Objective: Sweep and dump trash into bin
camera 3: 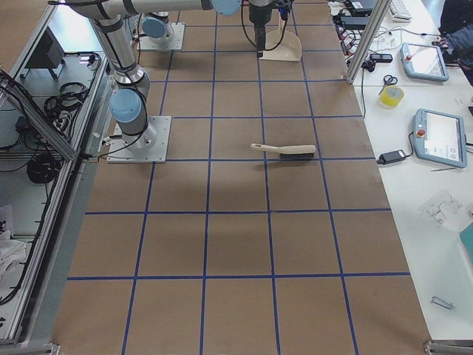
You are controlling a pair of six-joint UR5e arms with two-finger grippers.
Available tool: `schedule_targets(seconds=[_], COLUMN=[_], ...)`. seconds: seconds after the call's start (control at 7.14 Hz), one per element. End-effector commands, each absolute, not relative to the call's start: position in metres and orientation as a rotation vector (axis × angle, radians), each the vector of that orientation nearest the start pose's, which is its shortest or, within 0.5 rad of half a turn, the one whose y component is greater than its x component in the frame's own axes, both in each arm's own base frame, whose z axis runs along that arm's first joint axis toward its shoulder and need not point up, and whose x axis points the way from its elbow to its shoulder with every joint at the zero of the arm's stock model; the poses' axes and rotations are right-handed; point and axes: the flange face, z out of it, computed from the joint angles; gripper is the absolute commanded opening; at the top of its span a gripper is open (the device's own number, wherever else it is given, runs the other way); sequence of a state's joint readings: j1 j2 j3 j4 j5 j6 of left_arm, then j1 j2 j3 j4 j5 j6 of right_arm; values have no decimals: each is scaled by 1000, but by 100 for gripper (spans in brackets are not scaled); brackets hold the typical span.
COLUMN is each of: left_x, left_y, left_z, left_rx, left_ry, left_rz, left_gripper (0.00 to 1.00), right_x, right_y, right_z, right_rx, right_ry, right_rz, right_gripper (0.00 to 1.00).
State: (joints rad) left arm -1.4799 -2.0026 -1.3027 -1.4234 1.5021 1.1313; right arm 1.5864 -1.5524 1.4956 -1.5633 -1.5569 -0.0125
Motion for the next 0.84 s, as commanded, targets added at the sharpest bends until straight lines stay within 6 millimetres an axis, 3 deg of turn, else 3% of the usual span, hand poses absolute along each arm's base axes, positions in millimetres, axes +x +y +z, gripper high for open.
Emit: schedule_targets(seconds=[0.0,0.14,0.56,0.7], left_x=[-93,-95,-99,-101], left_y=[-634,-615,-567,-545], left_z=[447,470,513,516], left_rx=[1251,1122,664,607], left_ry=[2952,3008,3147,3181], left_rz=[-56,-48,-9,103], left_gripper=[83,84,84,84], right_x=[143,142,142,143], right_y=[-502,-501,-501,-501], right_z=[515,516,516,515], right_rx=[-48,-46,-51,-51], right_ry=[3126,3126,3128,3126], right_rz=[-77,-79,-77,-74], right_gripper=[100,100,100,100])
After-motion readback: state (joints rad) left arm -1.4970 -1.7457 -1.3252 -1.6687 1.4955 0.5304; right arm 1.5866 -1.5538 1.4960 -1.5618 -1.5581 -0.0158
